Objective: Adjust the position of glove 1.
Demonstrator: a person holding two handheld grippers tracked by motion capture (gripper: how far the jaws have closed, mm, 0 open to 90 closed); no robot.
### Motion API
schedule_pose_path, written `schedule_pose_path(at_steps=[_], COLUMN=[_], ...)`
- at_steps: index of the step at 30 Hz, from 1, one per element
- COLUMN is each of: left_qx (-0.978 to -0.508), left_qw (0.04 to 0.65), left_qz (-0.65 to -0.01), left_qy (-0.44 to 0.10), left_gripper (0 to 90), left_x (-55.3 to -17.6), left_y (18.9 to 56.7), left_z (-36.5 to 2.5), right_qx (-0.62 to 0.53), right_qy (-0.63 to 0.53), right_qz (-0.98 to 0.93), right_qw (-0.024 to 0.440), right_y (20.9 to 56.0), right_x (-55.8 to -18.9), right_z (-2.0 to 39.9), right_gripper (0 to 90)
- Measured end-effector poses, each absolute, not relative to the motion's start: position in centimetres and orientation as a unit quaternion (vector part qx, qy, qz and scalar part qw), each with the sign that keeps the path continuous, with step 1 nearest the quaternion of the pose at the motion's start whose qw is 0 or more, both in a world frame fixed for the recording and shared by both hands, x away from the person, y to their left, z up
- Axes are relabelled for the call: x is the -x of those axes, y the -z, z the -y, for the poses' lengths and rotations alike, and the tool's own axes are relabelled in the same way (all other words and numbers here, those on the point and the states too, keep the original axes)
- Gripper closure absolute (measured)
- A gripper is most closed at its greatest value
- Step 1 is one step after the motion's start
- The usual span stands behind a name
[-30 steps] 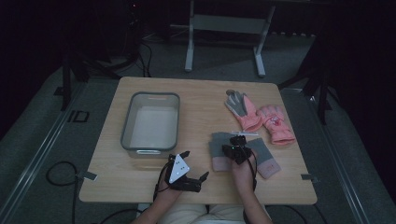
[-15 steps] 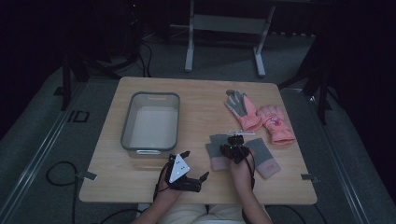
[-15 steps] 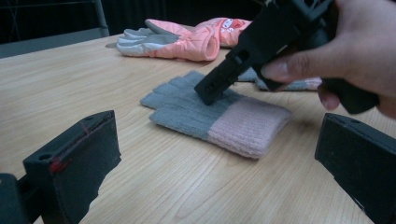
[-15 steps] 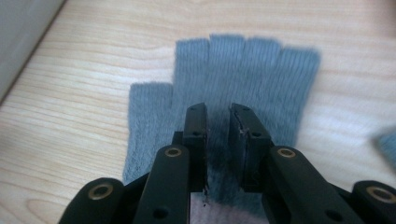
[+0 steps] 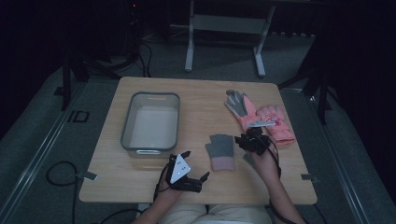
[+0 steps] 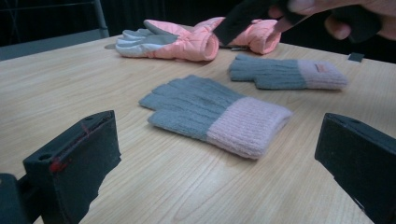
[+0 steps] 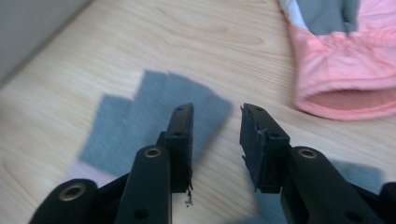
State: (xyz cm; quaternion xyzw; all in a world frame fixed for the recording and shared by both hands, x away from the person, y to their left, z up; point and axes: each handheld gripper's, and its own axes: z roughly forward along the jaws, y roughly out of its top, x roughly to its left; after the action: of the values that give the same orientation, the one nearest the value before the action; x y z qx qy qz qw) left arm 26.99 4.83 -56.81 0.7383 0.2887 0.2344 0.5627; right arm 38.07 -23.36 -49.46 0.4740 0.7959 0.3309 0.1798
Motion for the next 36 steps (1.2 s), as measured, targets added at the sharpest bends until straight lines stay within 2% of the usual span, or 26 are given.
schedule_pose_path(at_steps=[5,12,18,30,33,36], left_qx=[-0.739,-0.738,-0.738,-0.738,-0.738,-0.738], left_qw=[0.562,0.562,0.561,0.560,0.559,0.559], left_qz=[-0.288,-0.289,-0.290,-0.289,-0.287,-0.287], left_qy=[-0.236,-0.237,-0.240,-0.242,-0.246,-0.246], left_gripper=[0.0,0.0,0.0,0.0,0.0,0.0], left_x=[-27.0,-27.0,-26.9,-26.9,-26.9,-26.9], left_y=[56.8,56.8,56.8,56.8,56.8,56.8], left_z=[-4.8,-4.8,-4.9,-4.8,-4.8,-4.8], right_qx=[-0.440,-0.421,-0.426,-0.419,-0.422,-0.414], right_qy=[-0.324,-0.310,-0.294,-0.275,-0.279,-0.280], right_qz=[-0.813,-0.829,-0.837,-0.851,-0.849,-0.853], right_qw=[0.200,0.198,0.178,0.156,0.152,0.152], right_y=[49.0,48.6,49.9,53.4,53.8,53.9], right_x=[-37.8,-37.0,-36.2,-36.2,-36.3,-36.2], right_z=[26.3,30.7,32.9,32.9,32.9,32.9], right_gripper=[62.8,64.4,67.2,60.8,62.6,69.0])
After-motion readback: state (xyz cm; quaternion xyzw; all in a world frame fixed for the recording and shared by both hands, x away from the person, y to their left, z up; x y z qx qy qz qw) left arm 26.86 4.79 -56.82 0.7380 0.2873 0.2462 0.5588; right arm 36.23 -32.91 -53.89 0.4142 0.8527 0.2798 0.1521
